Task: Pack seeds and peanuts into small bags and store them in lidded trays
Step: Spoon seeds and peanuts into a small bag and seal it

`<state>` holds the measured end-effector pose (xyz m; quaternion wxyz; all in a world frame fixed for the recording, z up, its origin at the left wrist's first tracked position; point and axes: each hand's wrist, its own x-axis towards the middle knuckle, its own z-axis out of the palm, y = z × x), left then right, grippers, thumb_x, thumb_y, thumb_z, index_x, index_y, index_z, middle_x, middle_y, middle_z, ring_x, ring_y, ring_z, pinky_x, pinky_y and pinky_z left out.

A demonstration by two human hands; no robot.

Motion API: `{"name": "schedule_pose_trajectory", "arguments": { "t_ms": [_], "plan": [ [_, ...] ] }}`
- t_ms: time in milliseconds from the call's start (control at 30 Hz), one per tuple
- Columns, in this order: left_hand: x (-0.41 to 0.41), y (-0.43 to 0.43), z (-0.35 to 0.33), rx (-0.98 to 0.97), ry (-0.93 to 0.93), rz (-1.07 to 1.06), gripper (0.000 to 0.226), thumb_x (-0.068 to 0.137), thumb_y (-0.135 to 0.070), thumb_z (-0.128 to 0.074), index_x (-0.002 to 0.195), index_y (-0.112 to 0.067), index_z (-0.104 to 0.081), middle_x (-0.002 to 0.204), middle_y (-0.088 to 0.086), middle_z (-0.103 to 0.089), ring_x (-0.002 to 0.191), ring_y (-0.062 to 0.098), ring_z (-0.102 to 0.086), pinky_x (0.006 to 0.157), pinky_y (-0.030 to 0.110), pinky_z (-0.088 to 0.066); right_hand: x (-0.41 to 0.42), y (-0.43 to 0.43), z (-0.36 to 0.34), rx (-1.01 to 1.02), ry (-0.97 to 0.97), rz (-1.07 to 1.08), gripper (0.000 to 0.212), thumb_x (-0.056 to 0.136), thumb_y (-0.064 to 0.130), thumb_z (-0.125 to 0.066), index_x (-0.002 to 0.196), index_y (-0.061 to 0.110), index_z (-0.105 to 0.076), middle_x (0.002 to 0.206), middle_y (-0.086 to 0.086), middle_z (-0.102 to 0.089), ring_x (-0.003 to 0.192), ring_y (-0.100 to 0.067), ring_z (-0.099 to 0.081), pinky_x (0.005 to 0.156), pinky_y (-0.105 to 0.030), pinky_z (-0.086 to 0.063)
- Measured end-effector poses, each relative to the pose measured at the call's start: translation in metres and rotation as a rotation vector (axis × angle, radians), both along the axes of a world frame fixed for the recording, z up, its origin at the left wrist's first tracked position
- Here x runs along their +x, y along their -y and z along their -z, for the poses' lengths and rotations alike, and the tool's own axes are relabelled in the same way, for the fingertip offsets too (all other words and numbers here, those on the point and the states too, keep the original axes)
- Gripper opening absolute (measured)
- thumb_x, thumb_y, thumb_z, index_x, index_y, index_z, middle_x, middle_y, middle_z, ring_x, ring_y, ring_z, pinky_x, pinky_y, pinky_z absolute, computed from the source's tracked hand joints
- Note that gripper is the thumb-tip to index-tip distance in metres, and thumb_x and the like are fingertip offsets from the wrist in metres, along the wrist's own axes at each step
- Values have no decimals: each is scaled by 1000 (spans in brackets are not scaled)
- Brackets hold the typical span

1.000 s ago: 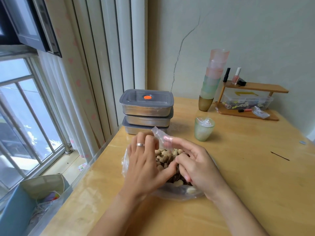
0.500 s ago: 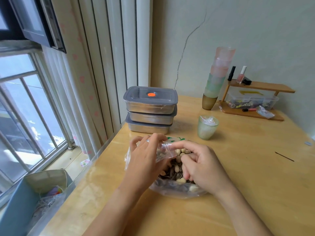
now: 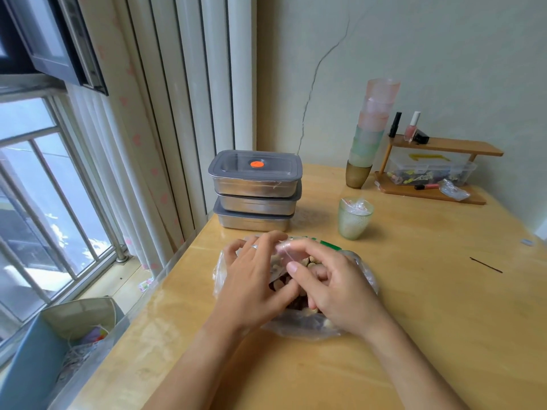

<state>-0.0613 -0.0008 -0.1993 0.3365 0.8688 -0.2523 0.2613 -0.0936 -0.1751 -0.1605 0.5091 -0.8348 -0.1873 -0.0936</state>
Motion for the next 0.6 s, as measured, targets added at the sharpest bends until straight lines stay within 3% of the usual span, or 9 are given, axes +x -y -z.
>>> {"name": "schedule_pose_trajectory", "arguments": {
  "t_ms": [100, 200, 300, 367, 433, 500, 600],
  "plan": [
    [0, -1, 1, -25, 2, -6, 36, 93, -46, -57, 124, -27, -54, 110, -20, -62, 111, 5, -58, 105, 40, -29, 0, 0, -1, -9, -29, -29, 19, 103, 20, -63, 116, 31, -71, 78, 19, -66, 51, -31, -56, 49, -25, -48],
    [3, -1, 3, -42, 7, -33, 32, 98, -49, -56, 121, -27, -55, 110, -18, -64, 108, 6, -60, 104, 40, -30, -2, 5, -7, 52, -101, -44, 17, 105, 19, -60, 114, 25, -74, 64, 13, -65, 50, -16, -57, 52, -27, -49],
    [5, -3, 1, -32, 42, -53, 35, 97, -49, -63, 122, -26, -55, 110, -18, -66, 104, 5, -59, 100, 32, -26, -5, 27, -17, 161, -150, 138, 19, 104, 16, -59, 106, 23, -76, 59, -1, -64, 55, -14, -60, 56, -28, -51],
    [7, -4, -4, -15, 51, -56, 36, 96, -47, -66, 122, -24, -55, 109, -16, -67, 103, 4, -59, 97, 28, -24, -11, 46, -18, 196, -153, 292, 19, 102, 12, -60, 100, 23, -75, 63, 1, -66, 59, -13, -63, 60, -28, -50],
    [8, -5, -5, 16, 50, -51, 36, 96, -44, -67, 122, -24, -53, 112, -15, -67, 102, 4, -59, 95, 26, -23, -21, 62, -9, 15, -163, 417, 16, 99, 14, -64, 94, 25, -73, 70, 9, -69, 66, -13, -67, 66, -27, -48],
    [7, -8, -4, 54, 53, -48, 36, 98, -46, -64, 123, -24, -51, 114, -15, -67, 101, 4, -60, 94, 26, -22, -36, 71, 6, -291, -227, 518, 6, 95, 21, -68, 98, 25, -69, 82, 11, -66, 89, -19, -69, 73, -26, -40],
    [6, -19, 3, 83, 51, -60, 43, 98, -54, -52, 126, -21, -51, 115, -11, -66, 106, 9, -58, 98, 26, -21, -64, 76, 25, -588, -408, 590, 43, 89, 44, -74, 120, 22, -55, 111, -2, -56, 116, -28, -57, 85, -29, -41]
  ]
}}
